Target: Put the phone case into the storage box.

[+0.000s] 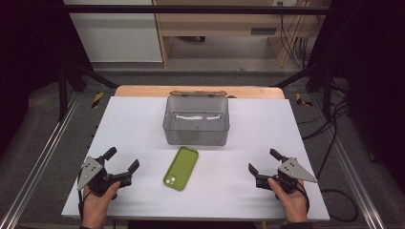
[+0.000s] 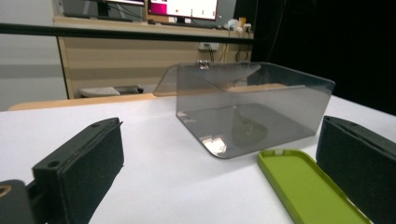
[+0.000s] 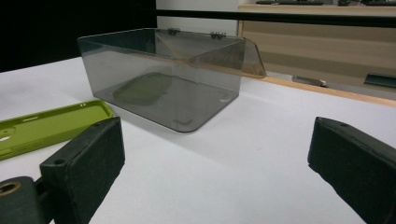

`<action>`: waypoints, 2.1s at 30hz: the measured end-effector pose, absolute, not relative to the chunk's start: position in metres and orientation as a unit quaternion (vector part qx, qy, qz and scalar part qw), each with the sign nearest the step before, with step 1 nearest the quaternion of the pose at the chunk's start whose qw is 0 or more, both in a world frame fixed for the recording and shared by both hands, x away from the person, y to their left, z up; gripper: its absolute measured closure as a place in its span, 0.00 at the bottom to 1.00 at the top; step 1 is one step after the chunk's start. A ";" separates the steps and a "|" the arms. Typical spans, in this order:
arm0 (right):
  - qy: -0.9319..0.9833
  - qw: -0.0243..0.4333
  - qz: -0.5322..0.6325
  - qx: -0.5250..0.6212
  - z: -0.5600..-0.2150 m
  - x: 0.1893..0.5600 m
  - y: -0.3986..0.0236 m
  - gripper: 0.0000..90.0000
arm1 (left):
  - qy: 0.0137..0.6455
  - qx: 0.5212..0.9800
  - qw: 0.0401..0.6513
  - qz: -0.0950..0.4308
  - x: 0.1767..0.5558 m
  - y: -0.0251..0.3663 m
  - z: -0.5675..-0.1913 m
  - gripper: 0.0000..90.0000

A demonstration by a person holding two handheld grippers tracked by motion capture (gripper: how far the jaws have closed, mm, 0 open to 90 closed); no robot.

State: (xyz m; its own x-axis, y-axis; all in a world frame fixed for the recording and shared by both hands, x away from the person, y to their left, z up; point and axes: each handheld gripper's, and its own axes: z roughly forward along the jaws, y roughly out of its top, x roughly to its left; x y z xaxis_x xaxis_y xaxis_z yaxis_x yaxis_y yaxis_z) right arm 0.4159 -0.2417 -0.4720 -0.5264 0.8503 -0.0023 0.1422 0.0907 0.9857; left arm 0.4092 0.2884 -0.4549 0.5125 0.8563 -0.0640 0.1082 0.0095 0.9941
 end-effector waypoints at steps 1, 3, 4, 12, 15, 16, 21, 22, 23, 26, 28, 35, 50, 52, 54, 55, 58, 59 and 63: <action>0.668 0.314 0.562 0.373 -0.472 0.416 -0.242 0.05 | 0.382 0.636 0.594 0.310 0.409 0.286 -0.455 0.01; 0.669 0.308 0.560 0.380 -0.473 0.416 -0.243 0.05 | 0.378 0.645 0.589 0.306 0.410 0.280 -0.456 0.01; 0.669 0.308 0.560 0.380 -0.473 0.416 -0.243 0.05 | 0.377 0.650 0.586 0.304 0.410 0.278 -0.456 0.01; 0.662 0.322 0.549 0.396 -0.471 0.415 -0.246 0.04 | 0.363 0.679 0.569 0.287 0.408 0.255 -0.453 0.02; 0.659 0.327 0.547 0.399 -0.471 0.416 -0.247 0.04 | 0.358 0.696 0.556 0.282 0.409 0.243 -0.449 0.02; 0.659 0.328 0.546 0.401 -0.471 0.416 -0.247 0.04 | 0.356 0.699 0.556 0.277 0.410 0.239 -0.448 0.02; 0.654 0.329 0.544 0.409 -0.472 0.415 -0.250 0.04 | 0.355 0.727 0.527 0.260 0.421 0.214 -0.441 0.03; 0.654 0.329 0.544 0.409 -0.472 0.415 -0.250 0.04 | 0.355 0.735 0.519 0.254 0.425 0.209 -0.441 0.03; 0.654 0.331 0.544 0.409 -0.471 0.415 -0.250 0.04 | 0.354 0.744 0.509 0.248 0.428 0.203 -0.440 0.03; 0.655 0.332 0.544 0.408 -0.471 0.415 -0.250 0.04 | 0.356 0.765 0.485 0.229 0.438 0.187 -0.441 0.04; 0.656 0.329 0.542 0.409 -0.472 0.416 -0.250 0.04 | 0.356 0.770 0.481 0.222 0.441 0.179 -0.445 0.08; 0.658 0.329 0.541 0.407 -0.472 0.415 -0.249 0.04 | 0.360 0.774 0.476 0.212 0.433 0.187 -0.450 0.41; 0.666 0.325 0.534 0.407 -0.474 0.418 -0.246 0.05 | 0.343 0.827 0.416 0.161 0.423 0.186 -0.464 1.00; 0.668 0.325 0.533 0.405 -0.473 0.418 -0.246 0.05 | 0.335 0.835 0.407 0.154 0.421 0.183 -0.466 1.00; 0.669 0.326 0.532 0.404 -0.473 0.418 -0.245 0.05 | 0.329 0.843 0.400 0.146 0.420 0.179 -0.468 1.00; 0.669 0.326 0.532 0.404 -0.474 0.418 -0.245 0.05 | 0.325 0.847 0.396 0.142 0.419 0.176 -0.470 1.00; 0.671 0.325 0.530 0.405 -0.474 0.418 -0.244 0.05 | 0.316 0.857 0.385 0.133 0.418 0.168 -0.473 1.00; 0.671 0.325 0.529 0.405 -0.474 0.418 -0.244 0.05 | 0.313 0.860 0.382 0.130 0.417 0.166 -0.474 1.00; 0.672 0.325 0.528 0.405 -0.475 0.418 -0.244 0.05 | 0.309 0.866 0.373 0.120 0.415 0.159 -0.475 1.00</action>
State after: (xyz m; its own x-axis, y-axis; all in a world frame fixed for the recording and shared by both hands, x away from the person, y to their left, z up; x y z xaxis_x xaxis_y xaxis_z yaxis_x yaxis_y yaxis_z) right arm 0.4179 -0.2442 -0.4748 -0.4602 0.8878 -0.0092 0.2004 0.1140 0.9731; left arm 0.4153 0.1594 -0.4753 0.7803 0.6250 -0.0228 0.4457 -0.5301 0.7213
